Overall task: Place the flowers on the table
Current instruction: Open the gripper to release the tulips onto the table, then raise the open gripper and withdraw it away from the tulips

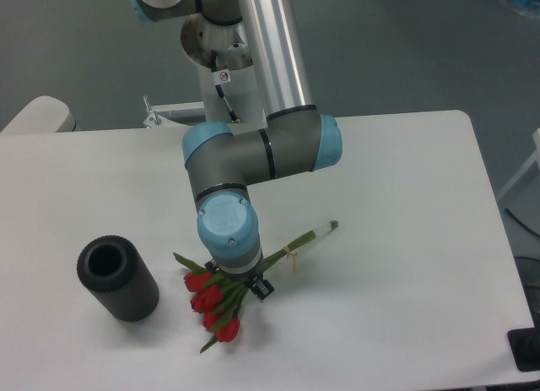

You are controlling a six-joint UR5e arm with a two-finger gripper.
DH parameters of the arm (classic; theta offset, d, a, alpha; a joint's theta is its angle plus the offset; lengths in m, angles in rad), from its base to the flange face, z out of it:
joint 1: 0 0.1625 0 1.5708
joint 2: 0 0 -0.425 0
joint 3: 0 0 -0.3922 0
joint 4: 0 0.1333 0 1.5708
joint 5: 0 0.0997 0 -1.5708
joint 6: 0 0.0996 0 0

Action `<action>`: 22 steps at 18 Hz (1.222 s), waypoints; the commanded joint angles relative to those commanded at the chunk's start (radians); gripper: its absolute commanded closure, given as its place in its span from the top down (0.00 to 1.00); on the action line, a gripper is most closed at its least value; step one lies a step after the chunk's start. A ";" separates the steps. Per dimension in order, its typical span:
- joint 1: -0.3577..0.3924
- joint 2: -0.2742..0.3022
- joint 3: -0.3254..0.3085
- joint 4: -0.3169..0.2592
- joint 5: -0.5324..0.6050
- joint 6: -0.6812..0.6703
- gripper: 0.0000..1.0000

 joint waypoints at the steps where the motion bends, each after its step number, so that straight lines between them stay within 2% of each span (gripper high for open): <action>1: 0.003 0.002 0.002 0.000 -0.002 0.002 1.00; 5: 0.032 0.000 0.025 -0.002 -0.008 0.009 1.00; 9: 0.069 -0.003 0.035 0.000 -0.006 0.072 1.00; 16: 0.166 -0.038 0.098 -0.003 -0.008 0.238 1.00; 22: 0.198 -0.090 0.163 -0.003 -0.005 0.291 1.00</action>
